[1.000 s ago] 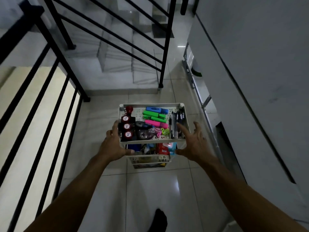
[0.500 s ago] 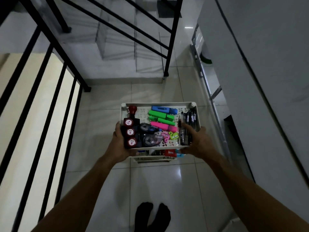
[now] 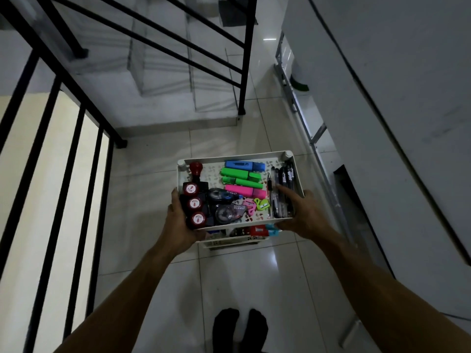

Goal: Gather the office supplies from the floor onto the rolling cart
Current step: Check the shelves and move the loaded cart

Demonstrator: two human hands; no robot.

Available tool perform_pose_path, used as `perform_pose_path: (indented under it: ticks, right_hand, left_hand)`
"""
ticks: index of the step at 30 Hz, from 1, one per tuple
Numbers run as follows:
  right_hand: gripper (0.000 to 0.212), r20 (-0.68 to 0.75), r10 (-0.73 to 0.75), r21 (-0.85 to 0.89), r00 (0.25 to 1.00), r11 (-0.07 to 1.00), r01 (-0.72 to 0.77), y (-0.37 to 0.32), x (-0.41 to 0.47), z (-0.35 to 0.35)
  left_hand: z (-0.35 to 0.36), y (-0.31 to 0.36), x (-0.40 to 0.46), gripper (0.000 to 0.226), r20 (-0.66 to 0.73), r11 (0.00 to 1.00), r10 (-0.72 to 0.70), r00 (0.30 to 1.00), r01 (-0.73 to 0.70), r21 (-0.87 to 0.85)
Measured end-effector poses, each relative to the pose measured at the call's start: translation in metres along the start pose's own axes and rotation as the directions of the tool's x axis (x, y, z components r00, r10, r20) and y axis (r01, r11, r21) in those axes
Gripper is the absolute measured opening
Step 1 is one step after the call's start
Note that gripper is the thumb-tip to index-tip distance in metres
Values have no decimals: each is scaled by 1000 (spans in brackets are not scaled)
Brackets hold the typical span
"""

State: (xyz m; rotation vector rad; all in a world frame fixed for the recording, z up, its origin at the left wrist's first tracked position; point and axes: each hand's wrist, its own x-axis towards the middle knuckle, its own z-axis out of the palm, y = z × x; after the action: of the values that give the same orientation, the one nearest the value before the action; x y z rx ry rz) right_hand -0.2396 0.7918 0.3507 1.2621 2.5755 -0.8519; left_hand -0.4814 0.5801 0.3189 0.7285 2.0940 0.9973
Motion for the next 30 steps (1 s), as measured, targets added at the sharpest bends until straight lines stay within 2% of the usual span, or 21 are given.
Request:
perform_pose_path:
  ticks: [9,16,24,28,30]
  right_hand:
    - [98,-19,-28,10,999,1000,28,5,-9,2]
    - [97,-35,-69,-8,997,998,69,29,-20,2]
    - [99,-52,38,26,998,999,-37,58,-36,-7]
    - [108,-65,63,49,996,997,-60,78,-45,-14]
    - [105,-91,88,52,992,995,-83,87,-51,-19]
  left_hand:
    - [5,1,-1,147,-13,998,23,1000,-22,65]
    - [18,12,3,133,11,989,124,992,-124,80]
    - [45,32,28,133,84,982,135,987,-144,118]
    - [66,48,36,141,145,987,134,980,-145,65]
    - [78,55,37,140,162,983,157,974,-169,67]
